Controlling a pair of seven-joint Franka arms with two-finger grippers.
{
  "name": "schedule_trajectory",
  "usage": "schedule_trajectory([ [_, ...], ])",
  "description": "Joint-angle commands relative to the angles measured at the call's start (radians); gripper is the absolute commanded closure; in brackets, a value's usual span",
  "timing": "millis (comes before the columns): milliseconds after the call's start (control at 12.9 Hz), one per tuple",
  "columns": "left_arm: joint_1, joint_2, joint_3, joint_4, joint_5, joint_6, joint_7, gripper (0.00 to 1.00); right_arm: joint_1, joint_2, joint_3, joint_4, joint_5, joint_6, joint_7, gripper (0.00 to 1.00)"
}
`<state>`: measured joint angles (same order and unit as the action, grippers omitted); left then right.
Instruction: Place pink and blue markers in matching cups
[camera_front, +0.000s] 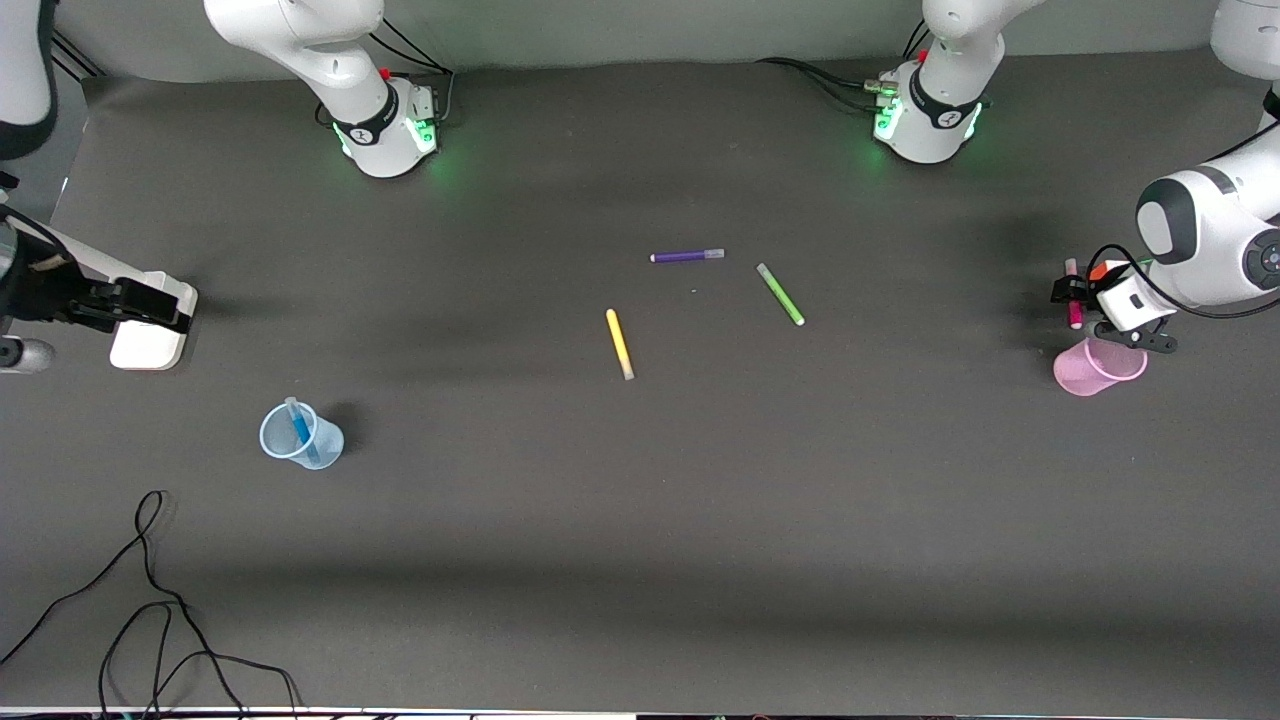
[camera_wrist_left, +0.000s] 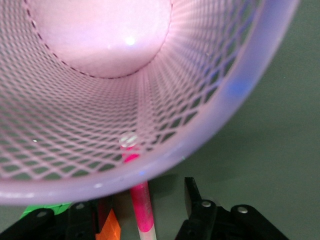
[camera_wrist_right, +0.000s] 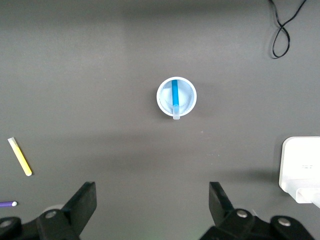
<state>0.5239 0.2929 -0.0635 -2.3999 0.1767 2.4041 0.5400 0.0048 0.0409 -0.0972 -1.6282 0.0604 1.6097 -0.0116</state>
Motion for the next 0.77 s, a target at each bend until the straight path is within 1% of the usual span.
schedule_trajectory([
  [0, 0.007, -0.006, -0.002, -0.005, 0.009, -0.003, 0.018, 0.67, -0.065, -0.029, 0.068, -0.012, -0.022, 0.013, 0.021, 0.0],
  [77, 0.007, -0.006, -0.002, -0.004, 0.01, -0.005, 0.029, 0.97, -0.065, -0.021, 0.068, 0.004, -0.022, 0.012, 0.021, 0.0],
  [154, 0.007, -0.008, -0.002, -0.004, 0.009, -0.005, 0.037, 1.0, -0.065, -0.021, 0.068, 0.005, -0.022, 0.01, 0.022, 0.0],
  [463, -0.007, -0.027, -0.01, 0.004, 0.009, -0.013, 0.037, 1.0, -0.063, -0.018, 0.062, 0.005, -0.027, 0.01, 0.021, 0.0],
  [541, -0.015, -0.049, -0.016, 0.007, 0.009, -0.032, 0.035, 1.0, -0.051, -0.016, 0.056, 0.007, -0.03, 0.01, 0.021, 0.0],
  [618, -0.031, -0.076, -0.024, 0.013, 0.004, -0.087, 0.022, 1.0, -0.024, -0.016, 0.024, 0.005, -0.03, 0.01, 0.022, 0.0],
  [695, -0.056, -0.118, -0.027, 0.018, -0.005, -0.146, 0.014, 1.0, -0.004, -0.015, 0.008, 0.007, -0.03, 0.01, 0.022, 0.0],
])
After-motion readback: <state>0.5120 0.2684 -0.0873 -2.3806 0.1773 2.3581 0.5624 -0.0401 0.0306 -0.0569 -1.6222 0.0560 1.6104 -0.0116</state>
